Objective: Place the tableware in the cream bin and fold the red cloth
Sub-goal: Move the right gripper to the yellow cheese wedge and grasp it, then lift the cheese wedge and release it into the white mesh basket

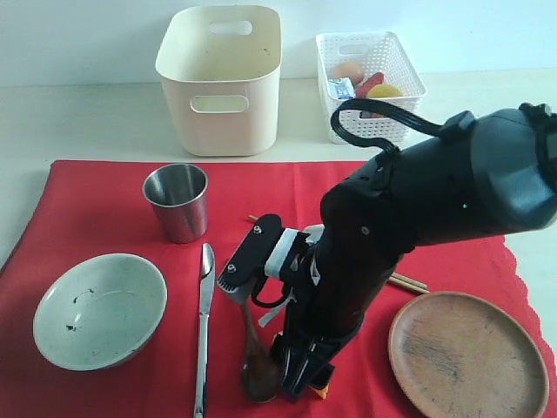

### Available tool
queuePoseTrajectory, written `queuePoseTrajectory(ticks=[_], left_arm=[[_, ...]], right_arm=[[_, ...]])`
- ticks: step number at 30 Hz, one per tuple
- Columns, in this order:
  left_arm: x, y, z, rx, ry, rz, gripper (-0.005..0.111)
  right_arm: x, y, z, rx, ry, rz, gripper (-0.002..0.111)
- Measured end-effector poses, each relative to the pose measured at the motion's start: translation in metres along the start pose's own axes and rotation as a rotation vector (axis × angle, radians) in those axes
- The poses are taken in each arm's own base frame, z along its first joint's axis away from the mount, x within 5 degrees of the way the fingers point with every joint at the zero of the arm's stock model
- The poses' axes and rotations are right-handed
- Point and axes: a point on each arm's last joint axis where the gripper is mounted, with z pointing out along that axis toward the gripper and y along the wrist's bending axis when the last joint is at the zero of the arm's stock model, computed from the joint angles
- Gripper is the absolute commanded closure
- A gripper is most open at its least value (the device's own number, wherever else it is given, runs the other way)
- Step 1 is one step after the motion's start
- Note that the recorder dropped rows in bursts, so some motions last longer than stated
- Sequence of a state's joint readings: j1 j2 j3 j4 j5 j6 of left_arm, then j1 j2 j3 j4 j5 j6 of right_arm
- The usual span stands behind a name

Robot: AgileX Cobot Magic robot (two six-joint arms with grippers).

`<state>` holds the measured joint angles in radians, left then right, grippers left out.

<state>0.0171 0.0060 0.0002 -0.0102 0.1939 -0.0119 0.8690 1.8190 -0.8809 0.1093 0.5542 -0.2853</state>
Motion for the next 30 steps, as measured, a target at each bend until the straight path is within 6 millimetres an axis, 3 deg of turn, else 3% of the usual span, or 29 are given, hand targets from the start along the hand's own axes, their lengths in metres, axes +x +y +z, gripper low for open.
queuePoseTrajectory(ticks=[5, 8, 11, 15, 25, 30], left_arm=[[0.0, 0.0, 0.0, 0.0, 0.0, 0.0, 0.104], [0.0, 0.0, 0.0, 0.0, 0.0, 0.0, 0.104], [0.0, 0.0, 0.0, 0.0, 0.0, 0.0, 0.104], [0.0, 0.0, 0.0, 0.0, 0.0, 0.0, 0.104], [0.0, 0.0, 0.0, 0.0, 0.0, 0.0, 0.104], [0.0, 0.0, 0.0, 0.0, 0.0, 0.0, 0.104]], right_arm=[[-0.001, 0.0, 0.001, 0.002, -0.007, 0.0, 0.071], [-0.001, 0.0, 0.001, 0.003, -0.009, 0.002, 0.095], [-0.001, 0.0, -0.001, 0.006, -0.015, 0.011, 0.106], [-0.002, 0.0, -0.007, 0.009, -0.033, 0.013, 0.108], [-0.008, -0.005, -0.057, 0.108, -0.138, 0.005, 0.108], [-0.017, -0.012, -0.068, 0.175, -0.143, 0.0, 0.108]])
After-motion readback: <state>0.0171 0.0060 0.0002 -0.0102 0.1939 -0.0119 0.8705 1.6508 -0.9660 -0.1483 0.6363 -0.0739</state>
